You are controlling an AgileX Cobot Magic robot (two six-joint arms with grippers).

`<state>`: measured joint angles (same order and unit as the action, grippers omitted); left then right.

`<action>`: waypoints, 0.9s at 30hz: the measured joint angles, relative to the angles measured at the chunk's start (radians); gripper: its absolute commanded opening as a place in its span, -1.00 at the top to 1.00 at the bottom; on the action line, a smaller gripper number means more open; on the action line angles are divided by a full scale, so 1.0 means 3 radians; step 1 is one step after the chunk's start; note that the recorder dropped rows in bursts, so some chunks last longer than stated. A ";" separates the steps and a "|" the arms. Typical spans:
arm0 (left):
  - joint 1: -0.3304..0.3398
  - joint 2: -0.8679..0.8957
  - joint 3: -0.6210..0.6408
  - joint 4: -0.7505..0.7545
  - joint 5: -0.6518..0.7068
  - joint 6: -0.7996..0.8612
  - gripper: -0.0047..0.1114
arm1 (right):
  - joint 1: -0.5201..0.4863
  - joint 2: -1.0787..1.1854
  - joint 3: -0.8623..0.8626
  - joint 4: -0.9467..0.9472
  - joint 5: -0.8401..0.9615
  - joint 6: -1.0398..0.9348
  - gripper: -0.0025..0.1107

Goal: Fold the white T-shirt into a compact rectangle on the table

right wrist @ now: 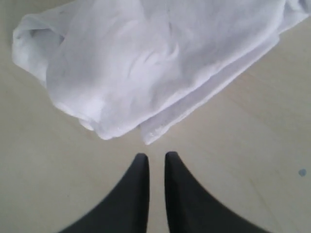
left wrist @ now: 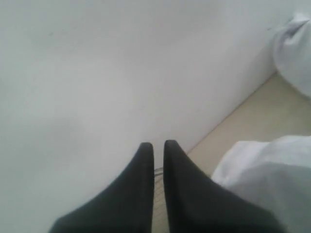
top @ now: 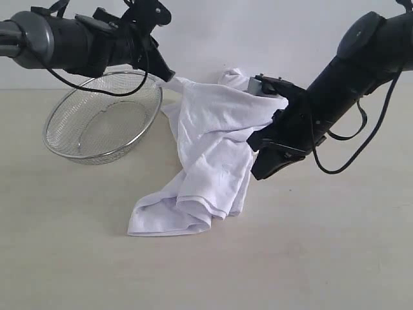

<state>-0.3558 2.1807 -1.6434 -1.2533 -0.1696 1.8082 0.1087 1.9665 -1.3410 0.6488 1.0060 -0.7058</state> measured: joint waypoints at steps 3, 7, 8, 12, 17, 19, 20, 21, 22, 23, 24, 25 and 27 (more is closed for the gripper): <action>0.0000 -0.0089 0.0040 -0.0127 0.0335 0.0000 0.84 | 0.0038 0.0006 0.0000 -0.0022 -0.0100 0.0000 0.26; -0.0006 -0.0339 0.0281 -0.0392 0.0507 0.0000 0.84 | 0.0038 0.0006 0.0000 -0.0163 -0.0217 0.0132 0.15; -0.0006 -0.0426 0.0392 -0.0463 0.0515 0.0000 0.84 | 0.0038 0.0006 0.0000 -0.0196 -0.0225 0.0164 0.15; -0.0006 -0.0785 0.0945 -0.0601 0.0652 0.0000 0.84 | 0.0038 0.0006 0.0000 -0.0376 -0.0288 0.0287 0.15; -0.0059 -0.1105 0.1589 -0.0612 0.1337 -0.0061 0.84 | 0.0038 0.0006 0.0000 -0.0483 -0.0330 0.0448 0.15; -0.0109 -0.1094 0.1711 -0.0612 0.1437 -0.0164 0.84 | 0.0038 0.0028 0.0000 -0.0476 -0.0346 0.0501 0.15; -0.0137 -0.1068 0.1752 -0.0612 0.1465 -0.0225 0.84 | 0.0038 0.0057 0.0000 -0.0463 -0.0346 0.0524 0.15; -0.0152 -0.1030 0.1775 -0.0600 0.1481 -0.0287 0.84 | 0.0038 0.0098 0.0000 -0.0437 -0.0349 0.0532 0.15; -0.0176 -0.0999 0.1780 -0.0594 0.1484 -0.0339 0.84 | 0.0038 0.0150 0.0000 -0.0392 -0.0355 0.0541 0.15; -0.0193 -0.0967 0.1782 -0.0582 0.1489 -0.0384 0.84 | 0.0038 0.0198 0.0000 -0.0353 -0.0362 0.0551 0.15; -0.0207 -0.0942 0.1782 -0.0582 0.1489 -0.0423 0.84 | 0.0038 0.0259 0.0000 -0.0316 -0.0375 0.0550 0.15; -0.0215 -0.0924 0.1782 -0.0582 0.1489 -0.0456 0.84 | 0.0038 0.0317 0.0000 -0.0283 -0.0402 0.0553 0.15; -0.0248 -0.0882 0.1782 -0.0582 0.1489 -0.0532 0.84 | 0.0038 0.0419 0.0000 -0.0220 -0.0468 0.0553 0.15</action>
<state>-0.4301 1.9163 -1.1087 -1.4280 0.2772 1.6488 0.1202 2.0922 -1.3410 0.5827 0.8657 -0.5401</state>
